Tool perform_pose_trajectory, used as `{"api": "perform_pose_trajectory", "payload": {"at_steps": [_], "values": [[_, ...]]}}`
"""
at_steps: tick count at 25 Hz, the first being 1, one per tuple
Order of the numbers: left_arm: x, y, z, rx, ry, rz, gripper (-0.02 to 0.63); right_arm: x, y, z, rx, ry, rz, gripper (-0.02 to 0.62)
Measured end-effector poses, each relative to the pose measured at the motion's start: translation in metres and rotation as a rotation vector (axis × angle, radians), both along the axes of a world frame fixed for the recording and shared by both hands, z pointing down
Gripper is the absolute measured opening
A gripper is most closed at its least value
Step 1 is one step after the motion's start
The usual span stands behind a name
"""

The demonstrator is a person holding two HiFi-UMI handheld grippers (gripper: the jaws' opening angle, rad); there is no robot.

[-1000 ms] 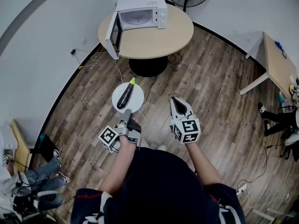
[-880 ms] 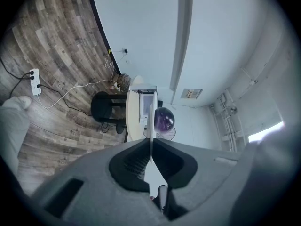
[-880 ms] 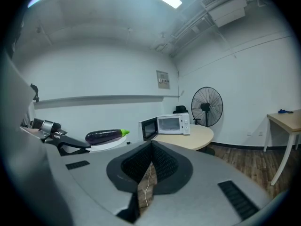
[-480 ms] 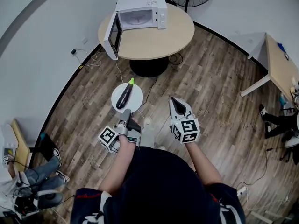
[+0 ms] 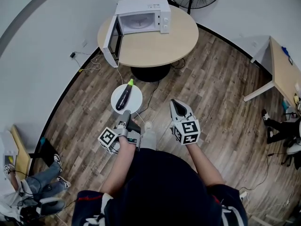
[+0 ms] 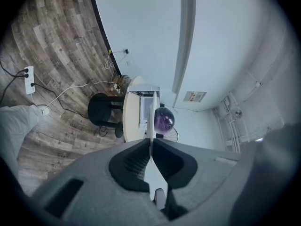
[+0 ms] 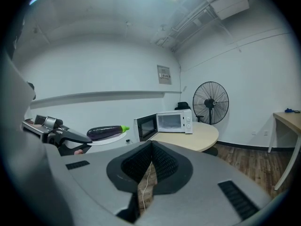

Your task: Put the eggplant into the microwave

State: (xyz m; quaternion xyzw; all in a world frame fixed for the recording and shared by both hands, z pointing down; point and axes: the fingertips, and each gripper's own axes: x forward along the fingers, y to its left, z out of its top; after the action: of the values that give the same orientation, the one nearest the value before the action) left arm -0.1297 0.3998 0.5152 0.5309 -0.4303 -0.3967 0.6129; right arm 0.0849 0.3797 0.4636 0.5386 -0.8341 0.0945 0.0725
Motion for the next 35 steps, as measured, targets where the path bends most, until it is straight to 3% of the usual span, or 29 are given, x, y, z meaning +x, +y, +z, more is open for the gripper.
{"api": "perform_pose_trajectory", "payload": {"at_steps": [4, 10, 35], "values": [[-0.002, -0.014, 0.012, -0.002, 0.005, 0.007, 0.027, -0.007, -0.012, 0.008, 0.012, 0.009, 0.000, 0.012], [-0.007, -0.097, 0.004, -0.016, -0.002, 0.031, 0.028, -0.015, -0.094, -0.001, -0.009, 0.018, 0.014, 0.012], [-0.027, -0.291, 0.009, -0.031, 0.026, 0.099, 0.028, -0.050, -0.296, 0.011, -0.046, 0.097, 0.039, 0.012]]}}
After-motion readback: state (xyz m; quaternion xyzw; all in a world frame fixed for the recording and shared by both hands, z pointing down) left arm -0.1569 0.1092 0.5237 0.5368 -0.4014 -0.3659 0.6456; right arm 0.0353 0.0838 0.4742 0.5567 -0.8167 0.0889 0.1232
